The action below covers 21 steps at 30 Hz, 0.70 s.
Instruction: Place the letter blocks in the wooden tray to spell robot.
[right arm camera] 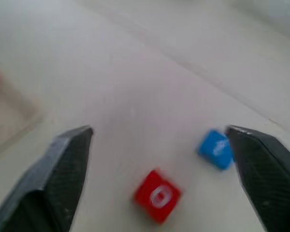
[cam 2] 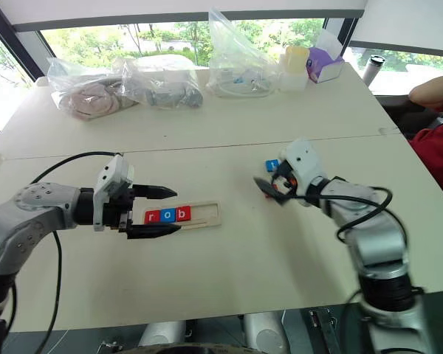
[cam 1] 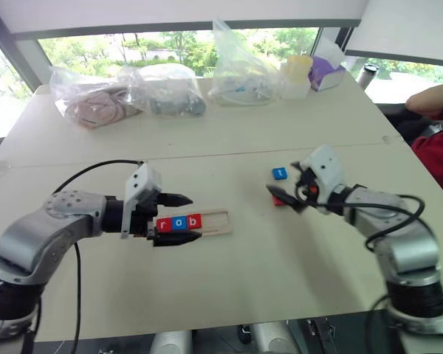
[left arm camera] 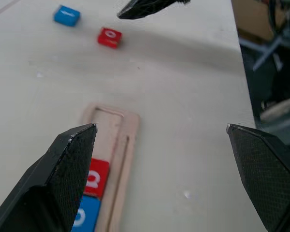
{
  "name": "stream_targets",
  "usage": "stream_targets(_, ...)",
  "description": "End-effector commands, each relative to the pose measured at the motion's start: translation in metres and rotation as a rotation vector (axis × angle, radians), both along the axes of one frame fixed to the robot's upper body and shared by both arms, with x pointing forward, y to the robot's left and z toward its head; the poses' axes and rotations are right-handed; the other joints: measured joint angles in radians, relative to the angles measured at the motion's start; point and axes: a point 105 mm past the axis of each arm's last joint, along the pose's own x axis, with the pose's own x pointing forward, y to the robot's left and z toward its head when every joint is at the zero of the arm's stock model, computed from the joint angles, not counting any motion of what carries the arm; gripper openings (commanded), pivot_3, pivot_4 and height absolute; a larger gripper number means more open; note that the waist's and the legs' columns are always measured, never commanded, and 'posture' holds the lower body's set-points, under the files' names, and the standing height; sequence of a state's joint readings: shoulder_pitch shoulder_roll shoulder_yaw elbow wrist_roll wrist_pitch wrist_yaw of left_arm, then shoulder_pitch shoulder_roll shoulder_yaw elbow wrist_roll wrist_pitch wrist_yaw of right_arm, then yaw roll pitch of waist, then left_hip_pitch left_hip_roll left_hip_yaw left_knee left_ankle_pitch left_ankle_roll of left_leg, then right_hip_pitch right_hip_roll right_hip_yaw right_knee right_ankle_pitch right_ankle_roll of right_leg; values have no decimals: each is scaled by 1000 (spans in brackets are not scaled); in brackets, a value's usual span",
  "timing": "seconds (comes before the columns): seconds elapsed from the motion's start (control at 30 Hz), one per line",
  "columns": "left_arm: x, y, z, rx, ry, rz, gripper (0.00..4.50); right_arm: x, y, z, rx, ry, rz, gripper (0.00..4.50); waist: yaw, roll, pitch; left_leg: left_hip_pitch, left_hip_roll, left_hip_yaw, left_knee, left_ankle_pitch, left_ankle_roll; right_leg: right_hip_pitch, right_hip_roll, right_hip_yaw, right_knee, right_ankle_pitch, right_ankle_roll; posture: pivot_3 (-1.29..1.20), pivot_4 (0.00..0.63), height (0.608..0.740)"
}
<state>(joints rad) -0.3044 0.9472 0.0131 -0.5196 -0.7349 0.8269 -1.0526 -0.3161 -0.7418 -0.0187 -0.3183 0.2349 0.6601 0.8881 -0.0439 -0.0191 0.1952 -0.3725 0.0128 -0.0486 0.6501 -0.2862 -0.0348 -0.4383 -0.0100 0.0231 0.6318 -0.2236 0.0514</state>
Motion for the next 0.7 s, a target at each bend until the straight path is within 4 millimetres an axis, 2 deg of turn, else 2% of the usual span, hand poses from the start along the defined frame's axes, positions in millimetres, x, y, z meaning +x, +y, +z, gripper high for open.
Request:
stream_targets(0.03, -12, -7, 6, 61, -51, -88, 4500, -1, -8, -9, -75, 15, 228, 4457, -2, 0, 0, 1, 0, 2, 0, 0, 0, 0, 0, 1, 0, 0, -1, 0, 150, 740)
stream_targets(0.13, -10, -8, 9, 56, -62, -87, 4500, 7, -13, -16, -84, 31, 283, 4457, -4, 0, 0, 2, 1, 3, 1, 0, 0, 0, 1, 1, 1, 0, -2, 0, 150, 740)
stream_targets(0.23, -7, -5, 10, 51, -66, -54, 4500, 29, -19, -28, -124, 19, 313, 4457, -4, 0, 1, 2, 1, 3, 1, 0, 0, 0, 1, 2, 2, 0, -2, 0, 150, 740)
stream_targets(0.3, -6, -2, 8, 56, -56, -30, 4500, 38, -17, -32, -118, 23, 336, 4457, -5, 0, 1, 2, 1, 3, 2, 0, 0, 0, 1, 2, 2, 0, -2, 0, 150, 740)
stream_targets(0.43, -1, 17, -4, 110, -41, 71, 4500, 47, -16, -42, -150, 42, 372, 4457, -1, 0, 1, 2, 1, 3, 1, 0, 0, 0, 1, 2, 2, 3, -2, 0, 150, 740)
stream_targets(0.53, 2, 35, -10, 121, -25, 155, 4500, 48, -16, -47, -147, 70, 401, 3622, 0, 0, 1, 1, 1, 3, 0, 0, 0, -1, 0, 2, 2, 3, -2, 0, 150, 740)
stream_targets(0.7, 3, 44, -2, 89, -45, 196, 4500, 51, -17, -47, -149, 75, 415, 1145, 1, 0, 1, 2, 1, 3, 3, 0, 0, 2, 0, 2, 2, 2, -4, 0, 150, 740)
